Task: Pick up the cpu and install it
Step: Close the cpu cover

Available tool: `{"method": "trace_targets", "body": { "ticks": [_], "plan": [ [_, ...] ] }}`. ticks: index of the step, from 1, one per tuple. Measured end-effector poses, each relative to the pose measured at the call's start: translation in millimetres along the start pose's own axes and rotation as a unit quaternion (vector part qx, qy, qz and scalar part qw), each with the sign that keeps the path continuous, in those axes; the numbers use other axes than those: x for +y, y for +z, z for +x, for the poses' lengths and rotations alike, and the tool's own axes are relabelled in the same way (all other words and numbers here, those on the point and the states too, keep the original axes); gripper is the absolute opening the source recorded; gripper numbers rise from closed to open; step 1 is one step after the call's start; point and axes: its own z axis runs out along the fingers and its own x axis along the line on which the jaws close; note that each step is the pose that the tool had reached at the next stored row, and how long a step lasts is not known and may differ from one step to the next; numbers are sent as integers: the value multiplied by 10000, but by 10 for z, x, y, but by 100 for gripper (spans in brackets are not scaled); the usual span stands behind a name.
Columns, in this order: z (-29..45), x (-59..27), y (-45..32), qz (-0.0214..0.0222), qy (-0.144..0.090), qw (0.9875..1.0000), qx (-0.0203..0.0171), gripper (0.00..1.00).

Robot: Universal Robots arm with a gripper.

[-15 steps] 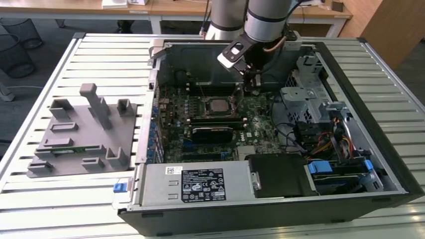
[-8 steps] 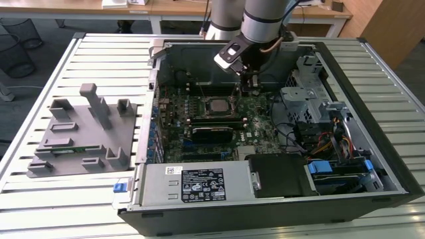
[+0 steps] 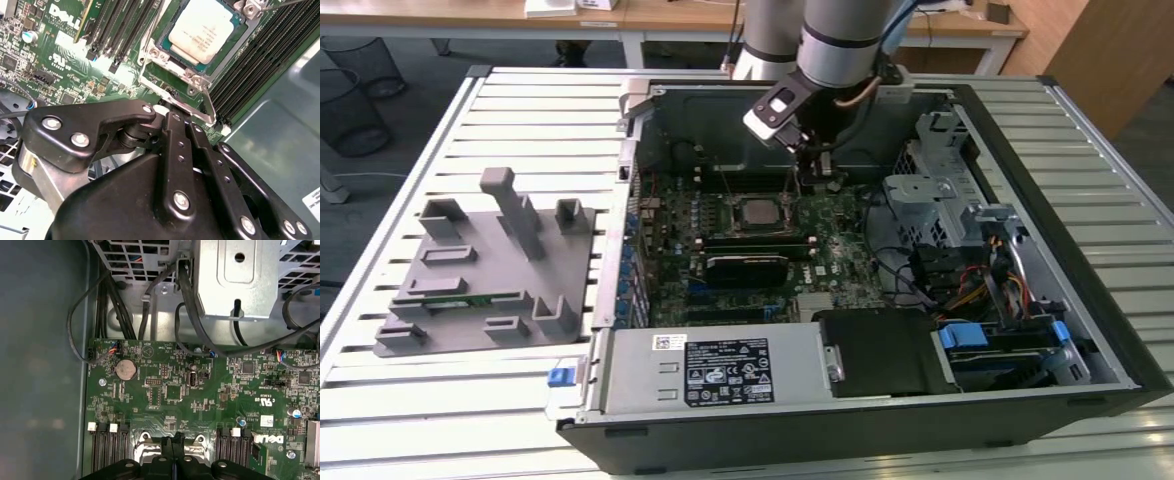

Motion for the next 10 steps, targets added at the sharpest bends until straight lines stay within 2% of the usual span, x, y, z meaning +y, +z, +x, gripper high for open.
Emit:
{"method": "trace_targets", "body": {
  "ticks": [10],
  "plan": [
    [2, -74, 28, 0, 0, 10000, 0, 11]
  ]
}}
